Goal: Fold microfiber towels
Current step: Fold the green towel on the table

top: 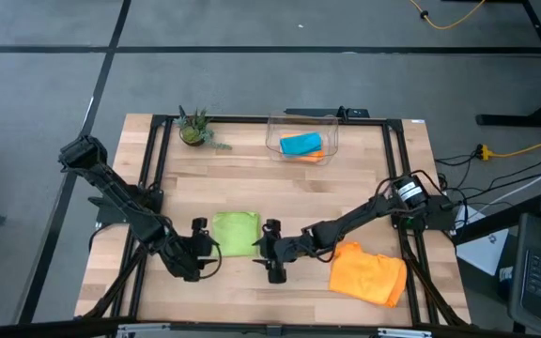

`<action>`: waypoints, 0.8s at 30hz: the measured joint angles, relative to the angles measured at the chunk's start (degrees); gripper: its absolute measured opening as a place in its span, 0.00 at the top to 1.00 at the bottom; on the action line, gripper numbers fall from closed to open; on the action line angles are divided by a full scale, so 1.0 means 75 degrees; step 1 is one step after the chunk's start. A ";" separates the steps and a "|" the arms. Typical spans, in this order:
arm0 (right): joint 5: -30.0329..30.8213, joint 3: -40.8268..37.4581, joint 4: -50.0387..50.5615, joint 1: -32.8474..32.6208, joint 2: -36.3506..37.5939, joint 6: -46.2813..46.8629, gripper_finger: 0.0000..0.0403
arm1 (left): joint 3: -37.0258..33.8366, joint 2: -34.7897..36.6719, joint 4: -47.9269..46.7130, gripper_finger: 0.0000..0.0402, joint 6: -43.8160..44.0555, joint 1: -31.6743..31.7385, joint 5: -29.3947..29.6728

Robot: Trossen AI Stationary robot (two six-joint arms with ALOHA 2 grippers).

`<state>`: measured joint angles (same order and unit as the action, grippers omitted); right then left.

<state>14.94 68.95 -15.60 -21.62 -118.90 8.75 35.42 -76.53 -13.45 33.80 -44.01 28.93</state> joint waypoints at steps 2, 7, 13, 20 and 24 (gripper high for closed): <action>-0.0014 0.0000 -0.0005 0.0009 -0.0154 -0.0028 0.38 | 0.0000 -0.0016 0.0075 0.44 -0.0142 0.0003 -0.0022; -0.0004 -0.0012 -0.0487 0.0011 -0.0509 -0.0460 0.35 | 0.0000 -0.0539 0.0201 0.44 -0.0074 -0.0006 -0.0220; -0.0086 -0.0007 -0.0449 0.0002 -0.0707 -0.0400 0.37 | -0.0003 -0.1383 0.0253 0.43 -0.0171 0.0020 0.0009; -0.0082 -0.0006 -0.0167 0.0028 -0.0693 -0.0197 0.38 | 0.0025 -0.2048 0.0372 0.43 0.0108 0.0003 0.0094; -0.0084 -0.0006 0.0049 0.0028 -0.0689 -0.0042 0.38 | 0.0029 -0.2168 0.0402 0.43 0.0309 0.0009 0.0146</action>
<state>14.32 68.90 -15.23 -21.41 -124.07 8.44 35.64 -92.79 -10.44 36.12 -43.94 30.02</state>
